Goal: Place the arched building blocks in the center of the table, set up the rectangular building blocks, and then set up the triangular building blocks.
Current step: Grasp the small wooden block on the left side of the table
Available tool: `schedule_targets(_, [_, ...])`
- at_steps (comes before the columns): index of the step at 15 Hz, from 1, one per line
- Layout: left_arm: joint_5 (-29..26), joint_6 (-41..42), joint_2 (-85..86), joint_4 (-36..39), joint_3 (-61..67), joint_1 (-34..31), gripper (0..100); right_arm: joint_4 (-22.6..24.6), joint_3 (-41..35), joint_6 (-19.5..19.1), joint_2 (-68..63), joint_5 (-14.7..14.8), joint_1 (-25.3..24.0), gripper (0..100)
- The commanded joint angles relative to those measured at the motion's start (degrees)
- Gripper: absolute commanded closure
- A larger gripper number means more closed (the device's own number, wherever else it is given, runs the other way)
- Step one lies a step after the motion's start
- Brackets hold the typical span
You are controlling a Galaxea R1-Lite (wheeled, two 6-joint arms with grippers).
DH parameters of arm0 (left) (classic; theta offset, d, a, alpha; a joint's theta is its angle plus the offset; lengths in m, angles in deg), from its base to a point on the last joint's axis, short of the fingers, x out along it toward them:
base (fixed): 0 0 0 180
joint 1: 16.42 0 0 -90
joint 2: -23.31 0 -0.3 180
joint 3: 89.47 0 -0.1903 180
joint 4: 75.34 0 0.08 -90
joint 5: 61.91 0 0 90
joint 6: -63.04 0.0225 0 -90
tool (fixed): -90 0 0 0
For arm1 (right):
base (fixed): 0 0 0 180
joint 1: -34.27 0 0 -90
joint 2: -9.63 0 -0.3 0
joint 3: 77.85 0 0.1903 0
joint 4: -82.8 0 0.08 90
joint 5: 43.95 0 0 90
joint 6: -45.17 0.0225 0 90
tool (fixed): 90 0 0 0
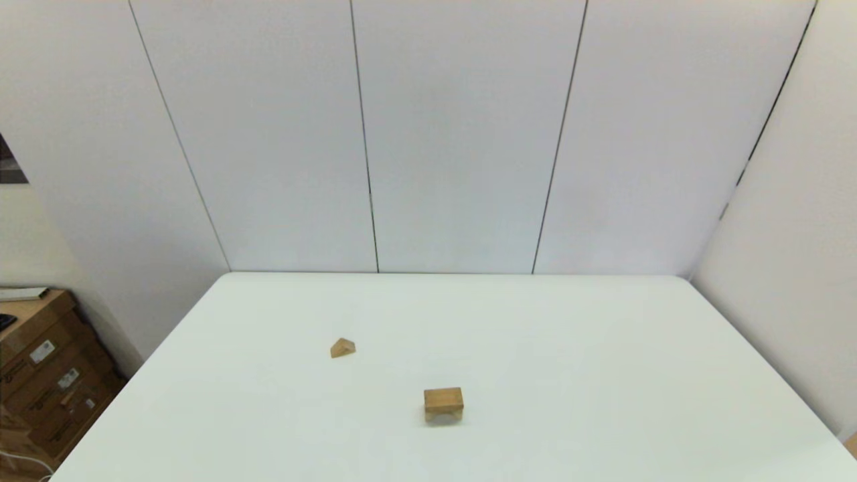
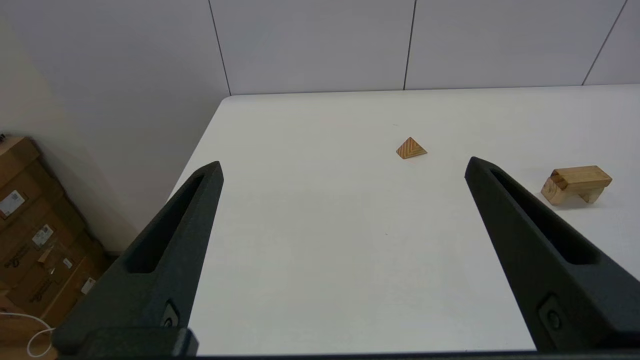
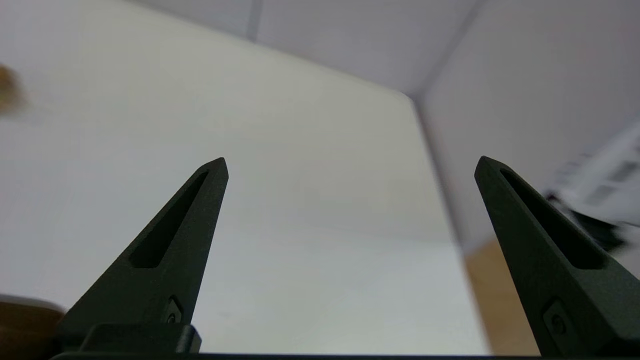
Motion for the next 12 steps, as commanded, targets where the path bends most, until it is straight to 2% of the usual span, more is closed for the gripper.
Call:
schedule_targets(1, [0.01,-0.01,0.0,0.01,0.0,-0.01,0,0.37,-1.1,5.58,2.34,-2.17,-0.03,0])
schedule_targets(7, [0.01,-0.01,0.0,0.01,0.0,-0.01,0,-0.16,-1.98,6.64,2.34,-3.76,-0.12,0])
schedule_targets(10, [0.01,-0.01,0.0,-0.08,0.0,-0.01,0,0.28,-2.15,10.68,2.34,-3.23,-0.12,0])
schedule_targets(12, [0.01,-0.01,0.0,0.01,0.0,-0.01,0,0.28,-2.15,11.3,2.34,-3.14,-0.12,0])
